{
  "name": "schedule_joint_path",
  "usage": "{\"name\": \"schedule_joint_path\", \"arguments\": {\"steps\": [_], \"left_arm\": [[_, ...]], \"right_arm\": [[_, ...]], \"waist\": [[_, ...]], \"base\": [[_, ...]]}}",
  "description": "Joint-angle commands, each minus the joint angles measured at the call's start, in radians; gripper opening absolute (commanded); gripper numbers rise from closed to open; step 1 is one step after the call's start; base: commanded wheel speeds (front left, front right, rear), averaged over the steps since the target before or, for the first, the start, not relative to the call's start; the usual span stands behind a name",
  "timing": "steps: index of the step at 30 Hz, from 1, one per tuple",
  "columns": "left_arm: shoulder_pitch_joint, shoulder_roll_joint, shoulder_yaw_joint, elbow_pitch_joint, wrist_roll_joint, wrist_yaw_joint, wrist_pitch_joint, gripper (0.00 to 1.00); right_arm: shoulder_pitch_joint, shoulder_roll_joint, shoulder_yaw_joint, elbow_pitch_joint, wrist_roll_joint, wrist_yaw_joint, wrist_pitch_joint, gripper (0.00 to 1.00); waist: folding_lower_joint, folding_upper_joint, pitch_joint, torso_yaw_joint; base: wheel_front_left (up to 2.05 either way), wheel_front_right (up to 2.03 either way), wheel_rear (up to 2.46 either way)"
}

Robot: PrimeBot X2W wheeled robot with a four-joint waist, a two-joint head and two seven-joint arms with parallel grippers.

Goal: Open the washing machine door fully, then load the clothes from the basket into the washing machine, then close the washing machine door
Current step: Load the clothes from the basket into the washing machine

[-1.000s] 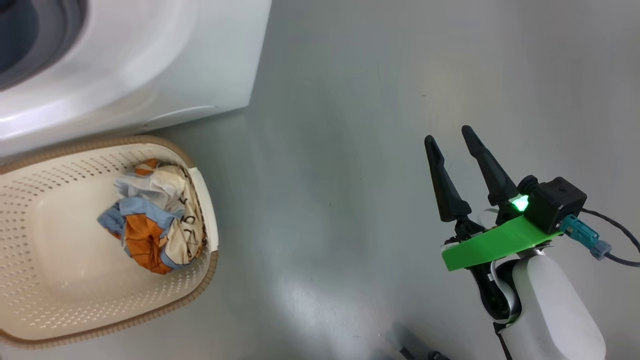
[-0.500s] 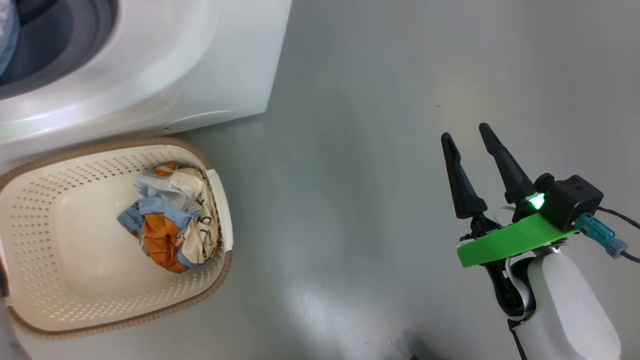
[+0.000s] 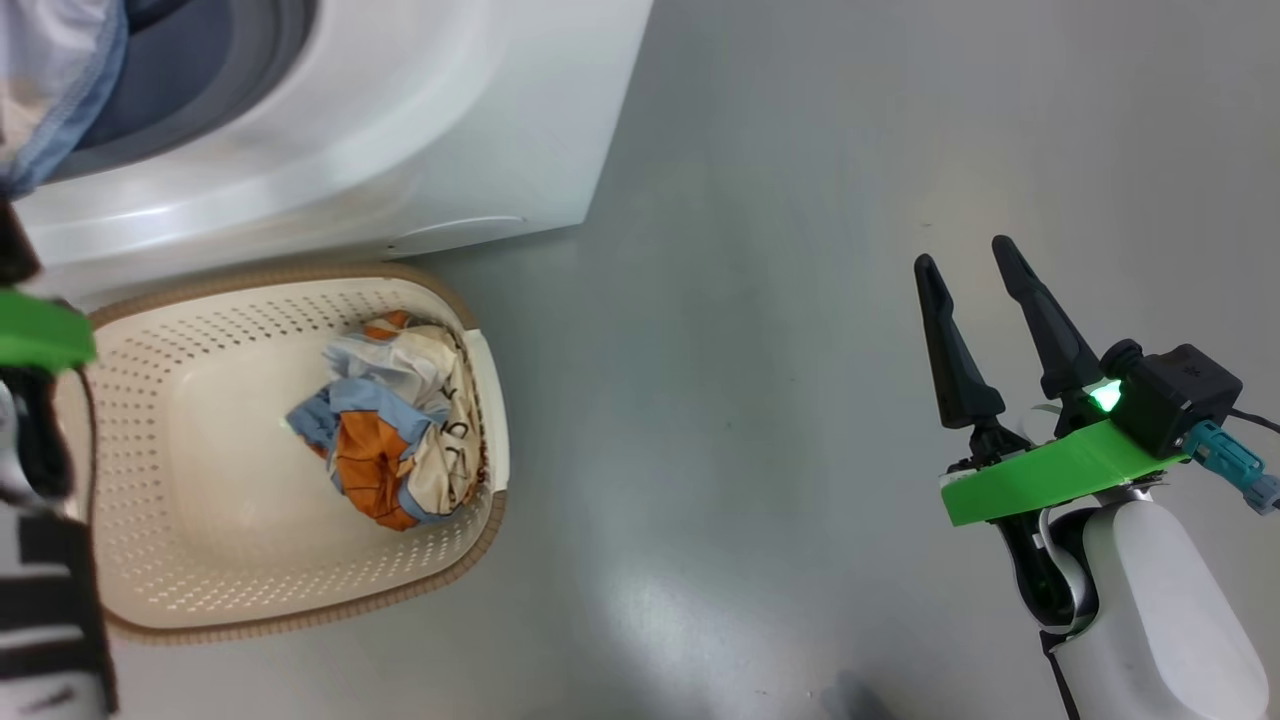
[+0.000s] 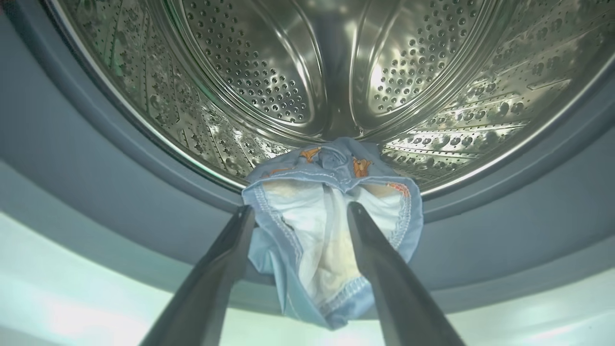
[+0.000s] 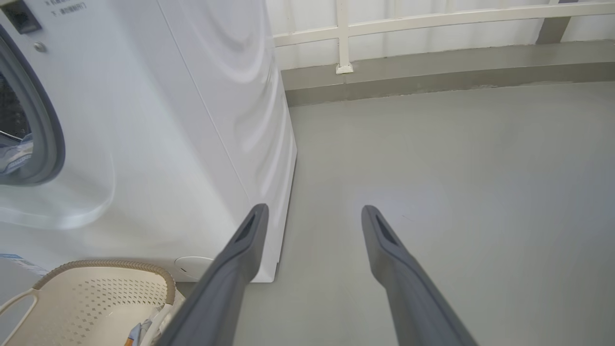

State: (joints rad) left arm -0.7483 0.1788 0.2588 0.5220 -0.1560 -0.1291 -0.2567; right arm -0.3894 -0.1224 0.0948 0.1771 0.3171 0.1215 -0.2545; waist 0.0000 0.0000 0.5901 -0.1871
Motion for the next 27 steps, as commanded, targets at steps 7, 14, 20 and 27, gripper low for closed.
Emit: {"name": "schedule_joint_path", "arguments": {"steps": [7,14,20,27], "left_arm": [[0.200,-0.020,0.040,-0.168,-0.007,-0.001,-0.005,1.00],[0.360,-0.056,0.052,-0.294,-0.011,-0.001,-0.005,1.00],[0.469,-0.086,0.062,-0.395,-0.019,-0.001,-0.005,1.00],[0.559,-0.111,0.078,-0.468,-0.032,-0.001,-0.005,1.00]], "right_arm": [[0.022,-0.015,0.014,-0.016,-0.004,0.009,-0.007,1.00],[0.019,-0.025,0.009,-0.019,-0.002,0.009,-0.007,1.00],[0.019,-0.029,0.003,-0.021,-0.005,0.009,-0.007,1.00],[0.020,-0.029,0.003,-0.022,-0.006,0.009,-0.007,1.00]], "waist": [[0.0000,0.0000,-0.016,0.021],[0.0000,0.0000,-0.017,0.027],[0.0000,0.0000,-0.022,0.033],[0.0000,0.0000,-0.034,0.031]], "base": [[0.00,0.00,0.00],[0.00,0.00,0.00],[0.00,0.00,0.00],[0.00,0.00,0.00]]}}
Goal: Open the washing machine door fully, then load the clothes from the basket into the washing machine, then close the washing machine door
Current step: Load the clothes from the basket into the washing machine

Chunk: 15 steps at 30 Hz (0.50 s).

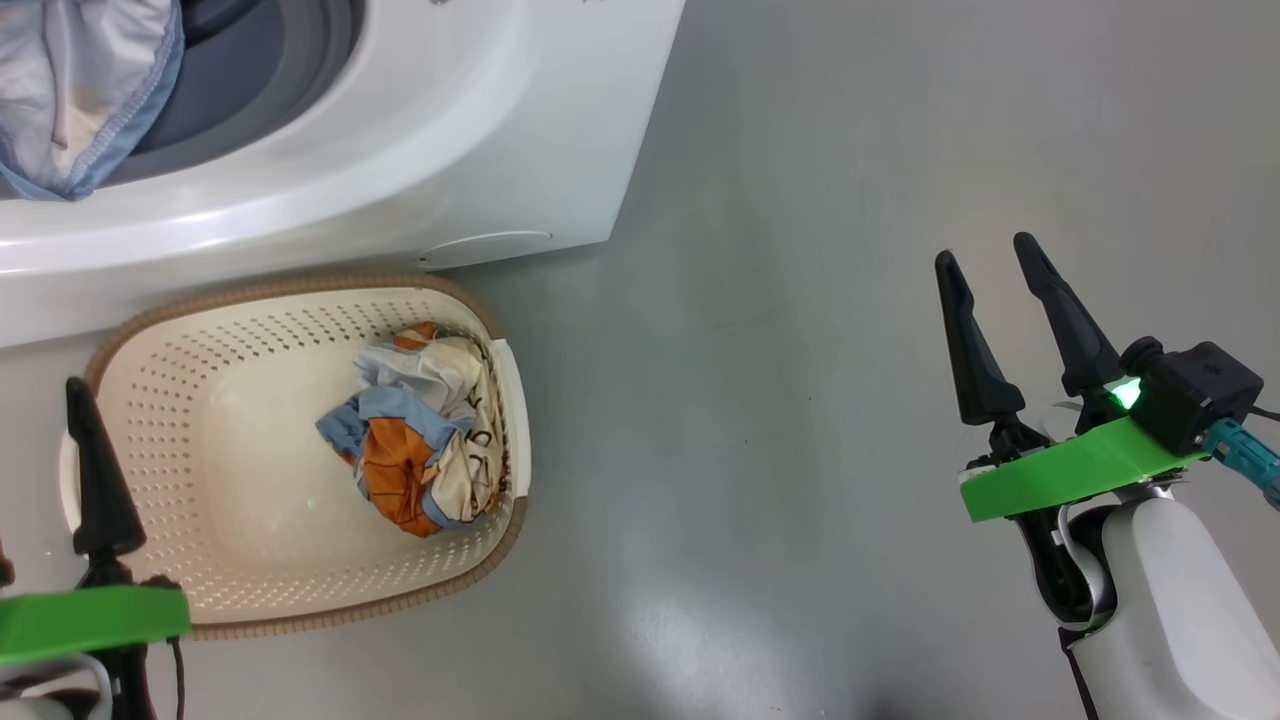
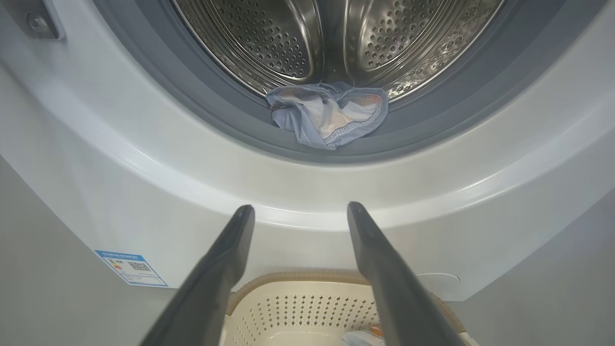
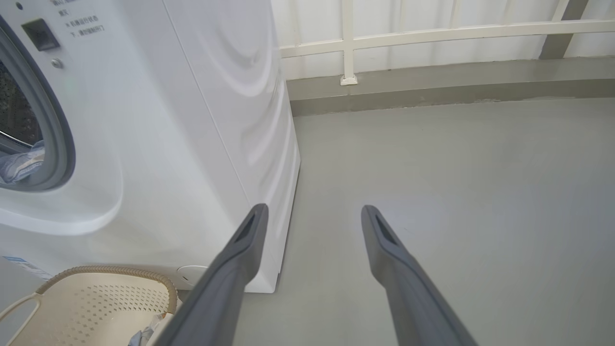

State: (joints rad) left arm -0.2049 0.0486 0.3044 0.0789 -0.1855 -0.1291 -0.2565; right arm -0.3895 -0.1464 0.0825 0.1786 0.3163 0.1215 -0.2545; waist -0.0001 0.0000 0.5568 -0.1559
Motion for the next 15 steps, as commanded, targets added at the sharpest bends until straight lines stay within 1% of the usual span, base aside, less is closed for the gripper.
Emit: {"name": "schedule_joint_path", "arguments": {"steps": [1,7,15], "left_arm": [[0.026,0.016,0.035,-0.034,-0.005,-0.001,-0.005,1.00],[0.045,0.007,0.031,-0.051,-0.009,-0.002,-0.005,1.00],[-0.018,0.010,-0.002,-0.030,-0.010,-0.002,-0.005,1.00]], "right_arm": [[0.021,-0.005,0.015,-0.024,-0.005,0.009,-0.007,1.00],[0.029,-0.007,0.010,-0.026,-0.005,0.009,-0.007,1.00],[0.030,-0.009,0.010,-0.028,-0.007,0.009,-0.007,1.00]], "waist": [[0.0001,0.0000,-0.002,0.000],[0.0001,0.0000,-0.011,0.005],[0.0001,0.0000,-0.007,0.016]], "base": [[0.00,0.00,0.00],[0.00,0.00,0.00],[0.00,0.00,0.00]]}}
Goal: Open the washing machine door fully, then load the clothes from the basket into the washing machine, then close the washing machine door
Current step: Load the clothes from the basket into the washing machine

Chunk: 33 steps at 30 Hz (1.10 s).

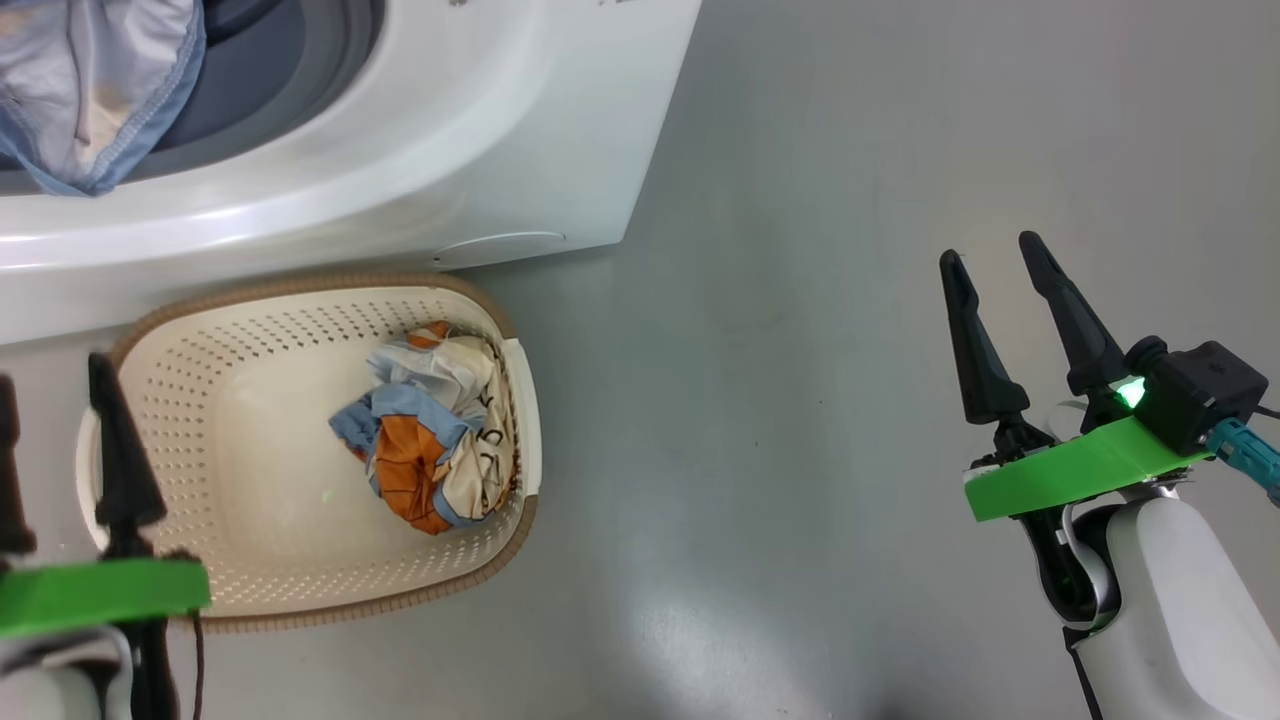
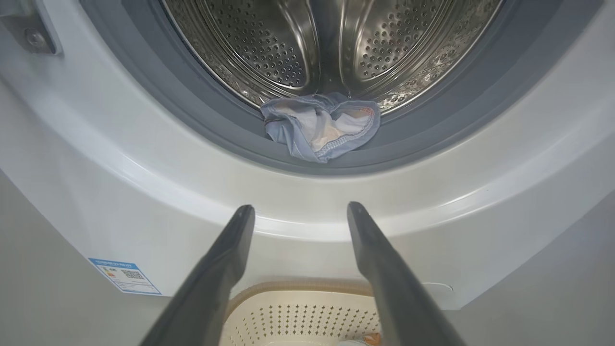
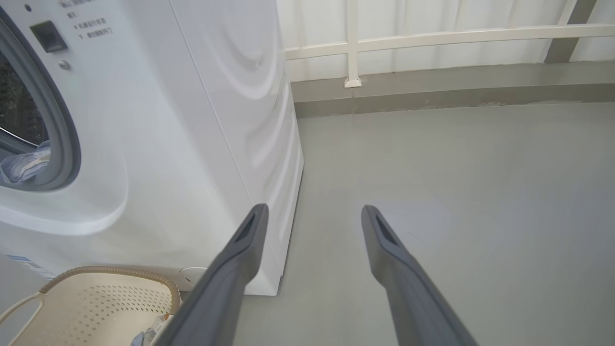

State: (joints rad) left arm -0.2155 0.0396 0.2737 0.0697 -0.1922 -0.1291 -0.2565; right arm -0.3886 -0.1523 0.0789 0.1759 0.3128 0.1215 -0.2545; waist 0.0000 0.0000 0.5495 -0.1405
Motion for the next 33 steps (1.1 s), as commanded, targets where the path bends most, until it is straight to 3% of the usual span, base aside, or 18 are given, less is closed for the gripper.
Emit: {"name": "schedule_joint_path", "arguments": {"steps": [1,33], "left_arm": [[-0.021,0.024,0.024,-0.016,-0.002,-0.002,-0.005,1.00],[-0.435,0.172,-0.008,0.399,0.016,0.005,-0.005,1.00]], "right_arm": [[0.029,-0.003,0.013,-0.025,-0.004,0.009,-0.007,1.00],[0.011,0.034,0.032,-0.022,0.006,0.009,-0.007,1.00]], "waist": [[0.0000,0.0000,0.002,0.002],[0.0000,0.0000,0.045,-0.042]], "base": [[0.00,0.00,0.00],[0.00,0.00,0.00]]}}
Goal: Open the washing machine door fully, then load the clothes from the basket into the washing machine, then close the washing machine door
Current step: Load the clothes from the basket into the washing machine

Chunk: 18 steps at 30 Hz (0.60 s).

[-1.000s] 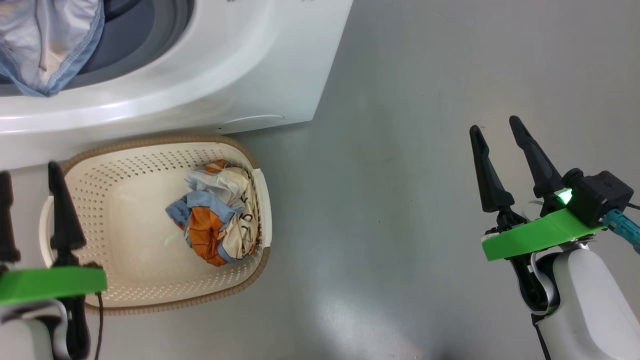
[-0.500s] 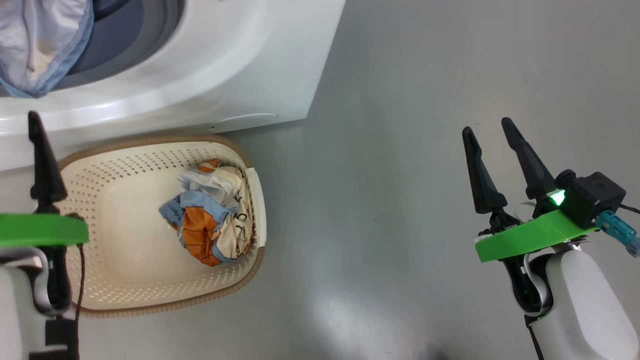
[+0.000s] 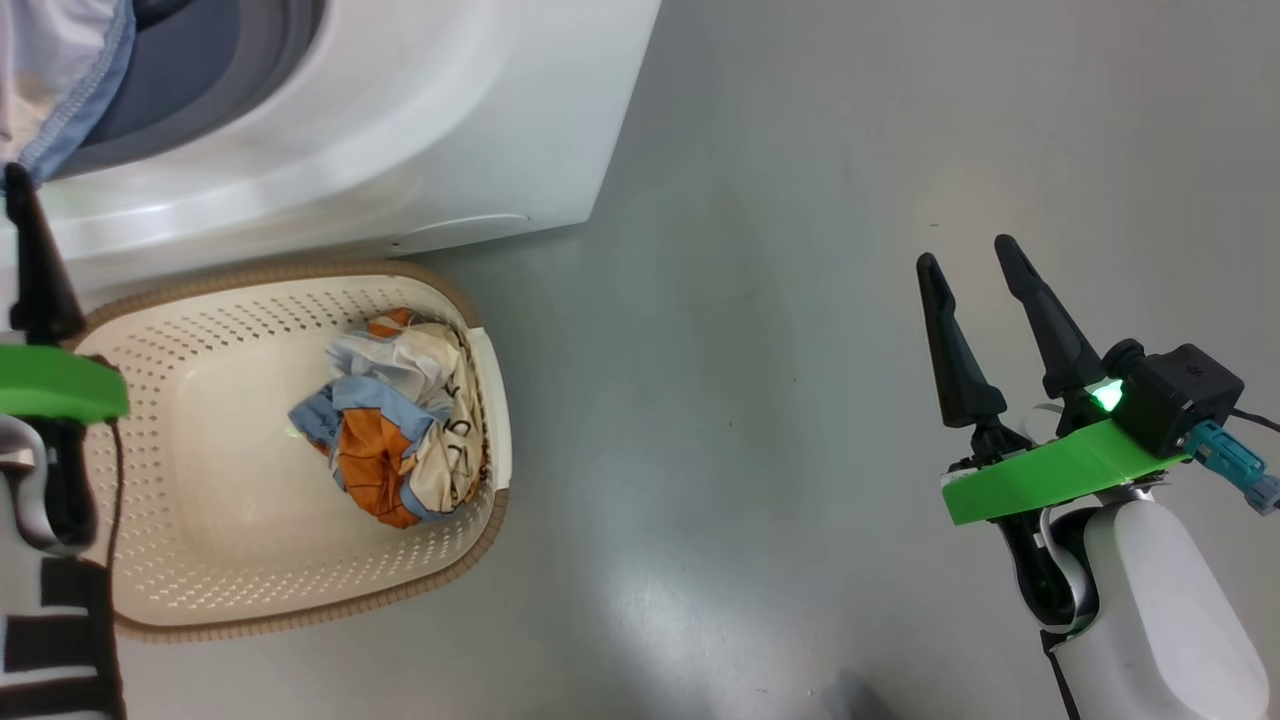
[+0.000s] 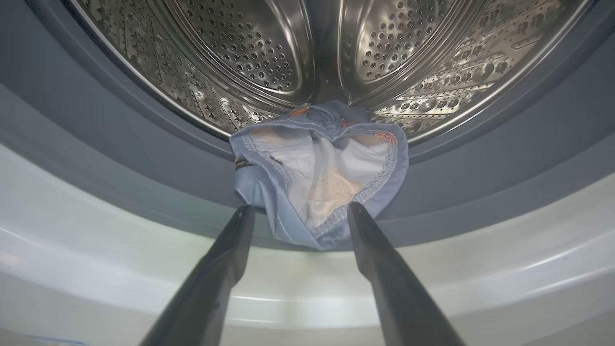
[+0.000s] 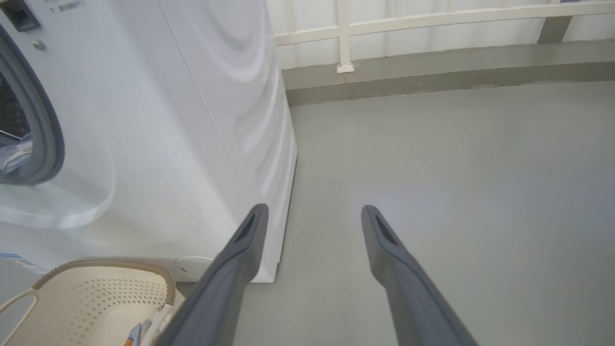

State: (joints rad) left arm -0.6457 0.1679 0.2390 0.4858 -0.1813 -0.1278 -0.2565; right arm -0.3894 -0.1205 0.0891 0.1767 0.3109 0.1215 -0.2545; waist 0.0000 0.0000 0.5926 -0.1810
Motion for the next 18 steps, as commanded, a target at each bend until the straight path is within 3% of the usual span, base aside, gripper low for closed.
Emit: {"name": "schedule_joint_path", "arguments": {"steps": [1,12,13,14,16,18], "left_arm": [[-0.013,0.046,0.030,-0.007,0.004,0.004,-0.005,1.00],[-0.052,0.055,0.044,0.057,0.025,0.008,-0.005,1.00],[-0.055,0.055,0.045,0.060,0.026,0.008,-0.005,0.96],[-0.057,0.056,0.047,0.064,0.027,0.008,-0.005,0.78],[-0.062,0.056,0.049,0.070,0.030,0.008,-0.005,0.51],[-0.067,0.057,0.050,0.076,0.032,0.008,-0.005,0.40]], "right_arm": [[0.011,0.003,0.022,-0.023,0.008,0.009,-0.007,1.00],[0.008,0.008,0.016,-0.025,0.008,0.009,-0.007,1.00],[0.007,0.008,0.016,-0.026,0.007,0.009,-0.007,1.00],[0.007,0.008,0.015,-0.026,0.007,0.009,-0.007,1.00],[0.006,0.008,0.015,-0.026,0.007,0.009,-0.007,1.00],[0.005,0.008,0.014,-0.027,0.006,0.009,-0.007,1.00]], "waist": [[0.0000,0.0000,0.003,-0.003],[0.0000,0.0000,0.007,-0.012],[0.0000,0.0000,0.008,-0.012],[0.0000,0.0000,0.009,-0.012],[0.0000,0.0000,0.010,-0.013],[0.0000,0.0000,0.011,-0.014]], "base": [[0.00,0.00,0.00],[0.00,0.00,0.00],[0.00,0.00,0.00],[0.00,0.00,0.00],[0.00,0.00,0.00],[0.00,0.00,0.00]]}}
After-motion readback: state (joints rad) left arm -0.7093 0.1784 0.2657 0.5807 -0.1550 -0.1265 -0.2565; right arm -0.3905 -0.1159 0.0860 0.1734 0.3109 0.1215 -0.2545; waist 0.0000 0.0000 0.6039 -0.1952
